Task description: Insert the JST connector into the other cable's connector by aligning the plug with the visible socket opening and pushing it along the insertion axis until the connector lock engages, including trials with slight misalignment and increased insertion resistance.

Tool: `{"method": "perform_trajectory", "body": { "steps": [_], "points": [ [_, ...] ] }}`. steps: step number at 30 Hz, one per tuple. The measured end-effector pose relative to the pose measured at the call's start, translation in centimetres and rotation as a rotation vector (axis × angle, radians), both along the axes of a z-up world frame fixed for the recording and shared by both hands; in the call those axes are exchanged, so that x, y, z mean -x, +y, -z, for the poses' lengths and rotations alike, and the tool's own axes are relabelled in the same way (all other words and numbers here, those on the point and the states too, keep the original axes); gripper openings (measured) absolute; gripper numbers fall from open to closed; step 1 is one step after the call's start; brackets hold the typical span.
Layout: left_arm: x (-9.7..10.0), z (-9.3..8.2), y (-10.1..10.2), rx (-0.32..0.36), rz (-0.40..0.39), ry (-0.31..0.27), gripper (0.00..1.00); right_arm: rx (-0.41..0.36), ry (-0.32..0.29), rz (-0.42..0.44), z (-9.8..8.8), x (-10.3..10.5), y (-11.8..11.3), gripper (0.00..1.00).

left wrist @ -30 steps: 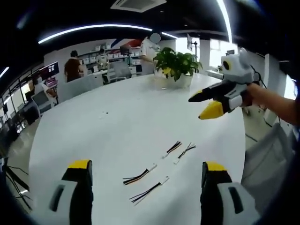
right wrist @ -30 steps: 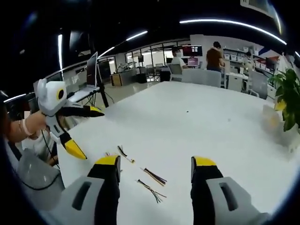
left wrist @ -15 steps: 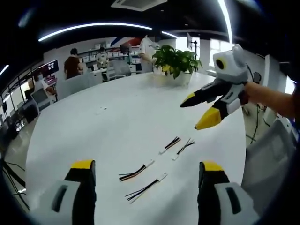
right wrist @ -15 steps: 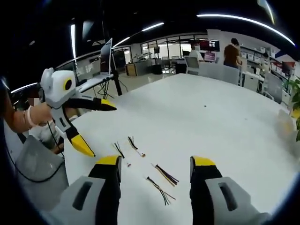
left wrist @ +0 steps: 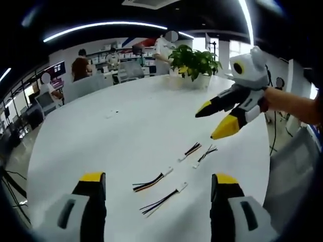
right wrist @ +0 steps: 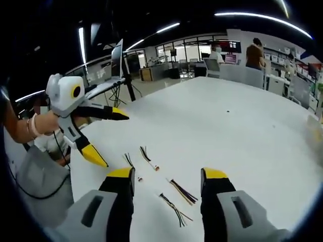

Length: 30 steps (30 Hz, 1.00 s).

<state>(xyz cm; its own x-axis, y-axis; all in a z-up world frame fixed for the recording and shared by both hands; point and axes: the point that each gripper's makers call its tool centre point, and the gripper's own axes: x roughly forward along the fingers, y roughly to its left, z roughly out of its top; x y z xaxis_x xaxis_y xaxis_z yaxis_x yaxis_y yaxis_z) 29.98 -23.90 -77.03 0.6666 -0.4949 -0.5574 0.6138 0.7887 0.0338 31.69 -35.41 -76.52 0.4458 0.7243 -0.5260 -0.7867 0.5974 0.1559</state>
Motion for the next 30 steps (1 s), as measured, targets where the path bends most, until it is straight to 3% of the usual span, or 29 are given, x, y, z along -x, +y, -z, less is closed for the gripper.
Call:
{"method": "perform_trajectory", "body": {
  "steps": [2, 6, 12, 18, 30],
  "points": [
    [0.0, 0.1, -0.3, 0.016, 0.021, 0.003, 0.73, -0.003, -0.009, -0.013, 0.0, -0.2, 0.1, 0.45],
    [-0.3, 0.4, -0.6, 0.01, 0.035, -0.003, 0.69, -0.012, -0.012, -0.028, 0.1, -0.7, 0.5, 0.42],
    [-0.6, 0.8, -0.9, -0.037, 0.062, -0.02, 0.68, -0.009, -0.018, -0.036, 0.4, -1.1, 1.0, 0.41],
    [-1.1, 1.3, -0.9, 0.011, 0.054, -0.004, 0.66, 0.023, -0.02, -0.065, 1.3, -0.6, 1.2, 0.39],
    [-1.8, 2.9, -0.6, 0.025, 0.073, 0.018, 0.6, 0.035, -0.014, -0.089, 2.7, -0.8, 1.2, 0.34]
  ]
}}
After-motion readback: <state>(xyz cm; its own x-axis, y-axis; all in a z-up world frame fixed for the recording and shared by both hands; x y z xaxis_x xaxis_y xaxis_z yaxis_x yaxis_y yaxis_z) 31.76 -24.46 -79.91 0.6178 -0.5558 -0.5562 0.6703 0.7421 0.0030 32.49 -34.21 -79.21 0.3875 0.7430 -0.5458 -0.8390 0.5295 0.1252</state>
